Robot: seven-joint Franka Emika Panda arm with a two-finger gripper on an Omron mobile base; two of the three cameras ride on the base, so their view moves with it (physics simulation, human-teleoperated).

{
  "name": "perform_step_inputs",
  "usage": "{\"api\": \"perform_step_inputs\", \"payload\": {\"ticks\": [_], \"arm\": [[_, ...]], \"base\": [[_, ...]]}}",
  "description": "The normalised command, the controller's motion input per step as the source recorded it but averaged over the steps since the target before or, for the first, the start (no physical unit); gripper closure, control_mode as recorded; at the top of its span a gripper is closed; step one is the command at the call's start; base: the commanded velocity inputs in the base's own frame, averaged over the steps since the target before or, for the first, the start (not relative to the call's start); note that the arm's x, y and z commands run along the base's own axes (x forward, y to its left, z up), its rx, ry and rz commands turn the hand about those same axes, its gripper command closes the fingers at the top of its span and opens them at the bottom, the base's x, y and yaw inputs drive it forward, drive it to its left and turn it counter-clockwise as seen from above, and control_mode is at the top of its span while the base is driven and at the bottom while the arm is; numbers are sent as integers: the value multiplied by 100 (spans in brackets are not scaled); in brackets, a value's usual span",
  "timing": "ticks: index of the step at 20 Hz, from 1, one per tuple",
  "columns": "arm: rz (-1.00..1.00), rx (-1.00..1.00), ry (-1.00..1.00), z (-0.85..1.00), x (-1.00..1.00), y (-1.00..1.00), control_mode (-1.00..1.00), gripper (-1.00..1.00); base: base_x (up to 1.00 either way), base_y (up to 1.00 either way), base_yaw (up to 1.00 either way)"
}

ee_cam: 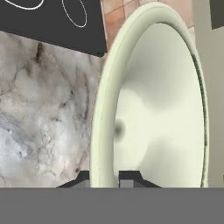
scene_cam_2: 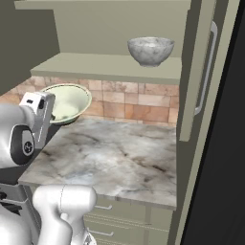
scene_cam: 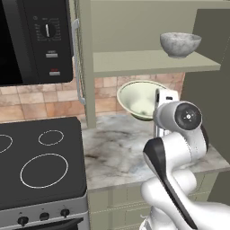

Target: Move the bowls from the cabinet to the plates on the dining table.

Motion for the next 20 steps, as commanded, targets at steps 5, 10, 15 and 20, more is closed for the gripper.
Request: {"api": "perform_step_inputs", "payload": {"ticks": [5,10,15,20], "arm": [[0,0,0,-68,-2,-24,-100,100],[0,-2,0,-62,0,-24,-100,100],[0,-7,0,-56,0,-17,-100,100],[0,-11,0,-57,7,-8,-100,100]], "base": [[0,0,0],[0,0,0],[0,0,0],[0,0,0]]}}
